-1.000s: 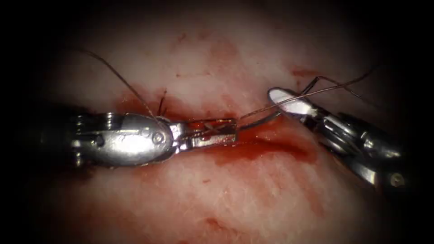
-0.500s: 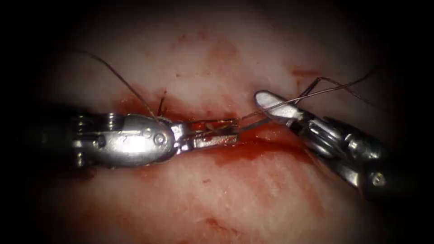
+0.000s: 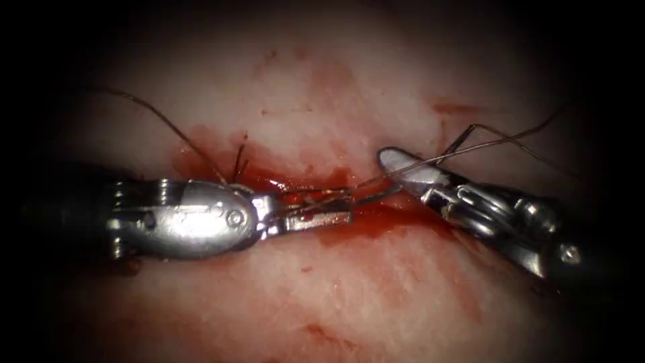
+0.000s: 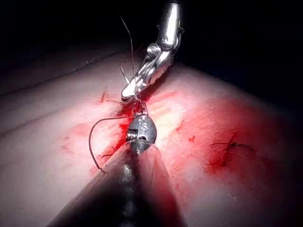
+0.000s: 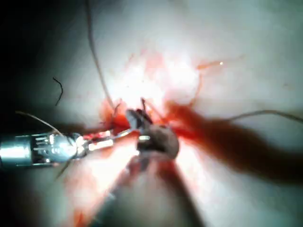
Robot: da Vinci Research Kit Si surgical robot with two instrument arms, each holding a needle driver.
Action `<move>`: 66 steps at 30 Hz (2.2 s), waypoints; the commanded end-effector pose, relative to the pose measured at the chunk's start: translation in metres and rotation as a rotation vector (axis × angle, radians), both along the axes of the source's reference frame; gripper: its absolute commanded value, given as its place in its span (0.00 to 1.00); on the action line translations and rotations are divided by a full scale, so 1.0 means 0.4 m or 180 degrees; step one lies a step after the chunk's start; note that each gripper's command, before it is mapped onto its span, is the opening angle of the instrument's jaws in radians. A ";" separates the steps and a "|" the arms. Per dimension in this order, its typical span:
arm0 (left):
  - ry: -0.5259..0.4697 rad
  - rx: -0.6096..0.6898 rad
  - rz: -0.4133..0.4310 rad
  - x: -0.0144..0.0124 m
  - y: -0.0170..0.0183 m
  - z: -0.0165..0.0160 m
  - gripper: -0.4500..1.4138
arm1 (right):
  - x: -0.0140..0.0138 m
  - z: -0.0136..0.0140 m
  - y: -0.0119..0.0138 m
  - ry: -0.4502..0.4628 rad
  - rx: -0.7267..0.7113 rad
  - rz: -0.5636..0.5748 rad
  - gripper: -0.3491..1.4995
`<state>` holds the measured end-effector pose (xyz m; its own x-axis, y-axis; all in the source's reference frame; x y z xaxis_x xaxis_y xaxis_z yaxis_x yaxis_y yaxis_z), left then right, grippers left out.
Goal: Wound Closure
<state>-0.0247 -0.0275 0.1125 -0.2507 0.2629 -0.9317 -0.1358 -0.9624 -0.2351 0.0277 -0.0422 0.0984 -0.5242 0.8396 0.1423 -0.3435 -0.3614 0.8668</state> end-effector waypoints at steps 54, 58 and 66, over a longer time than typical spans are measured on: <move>0.0431 0.0648 0.0127 0.0228 0.0109 0.0049 0.38 | 0.0167 -0.0105 0.0172 -0.1001 -0.4246 -0.2958 0.00; 0.0418 0.0667 0.0123 0.0226 0.0107 0.0037 0.38 | 0.0165 -0.0110 0.0174 -0.1002 -0.4259 -0.2963 0.00; 0.0366 0.0705 0.0132 0.0209 0.0101 0.0008 0.37 | 0.0168 -0.0119 0.0183 -0.1112 -0.4465 -0.3012 0.00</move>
